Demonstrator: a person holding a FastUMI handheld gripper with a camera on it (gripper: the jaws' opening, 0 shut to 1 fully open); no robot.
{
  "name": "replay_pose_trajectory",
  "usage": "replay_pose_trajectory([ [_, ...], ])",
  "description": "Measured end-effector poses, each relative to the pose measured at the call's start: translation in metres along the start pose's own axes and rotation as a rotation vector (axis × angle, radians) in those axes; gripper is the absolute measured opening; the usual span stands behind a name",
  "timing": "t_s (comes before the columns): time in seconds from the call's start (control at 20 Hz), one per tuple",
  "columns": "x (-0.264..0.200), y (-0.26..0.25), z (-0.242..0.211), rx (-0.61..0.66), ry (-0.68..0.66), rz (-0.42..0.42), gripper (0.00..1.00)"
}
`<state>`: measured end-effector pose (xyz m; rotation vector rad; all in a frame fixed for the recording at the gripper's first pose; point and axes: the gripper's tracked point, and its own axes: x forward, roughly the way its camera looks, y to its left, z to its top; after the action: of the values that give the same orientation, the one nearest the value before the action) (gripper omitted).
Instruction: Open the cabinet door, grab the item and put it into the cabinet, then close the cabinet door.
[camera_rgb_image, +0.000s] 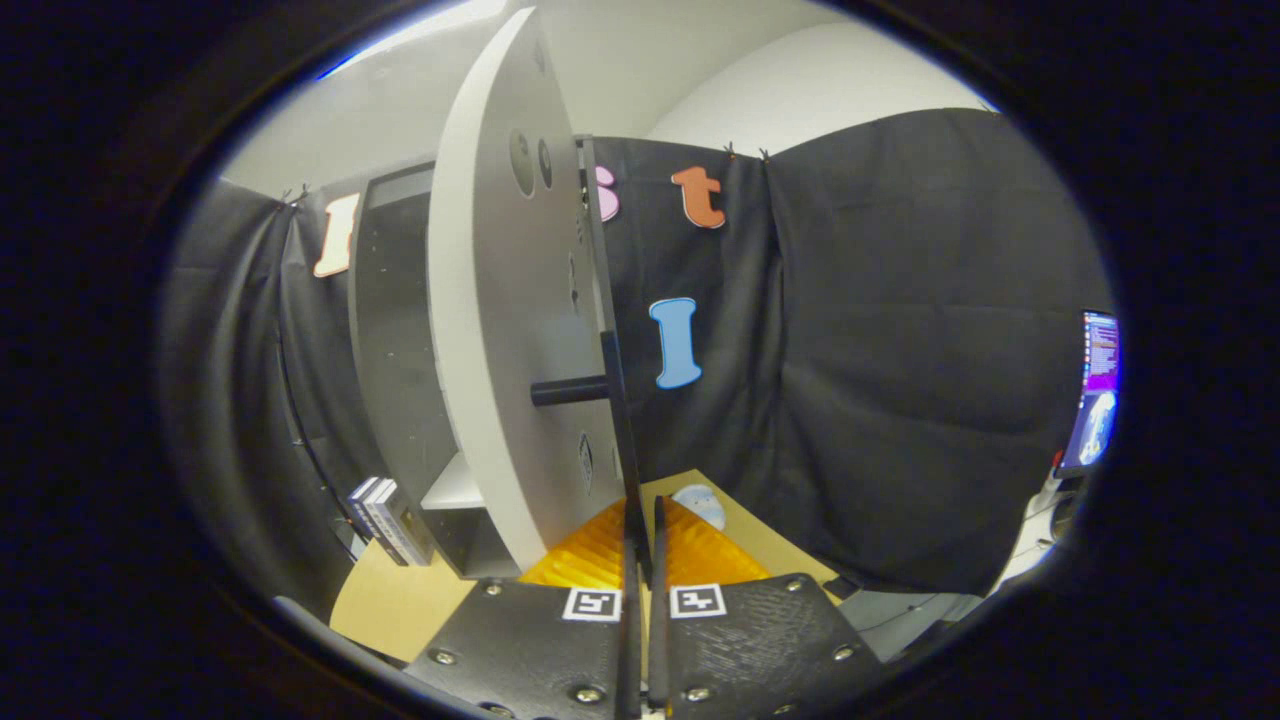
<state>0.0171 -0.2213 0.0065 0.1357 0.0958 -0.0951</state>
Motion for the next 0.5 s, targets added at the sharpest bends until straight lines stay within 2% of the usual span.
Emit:
replay_pose_trajectory([
  [0.2, 0.005, -0.023, 0.004, 0.008, -0.01, 0.09, 0.03],
  [0.5, 0.02, -0.057, 0.011, -0.009, -0.009, 0.172, 0.03],
])
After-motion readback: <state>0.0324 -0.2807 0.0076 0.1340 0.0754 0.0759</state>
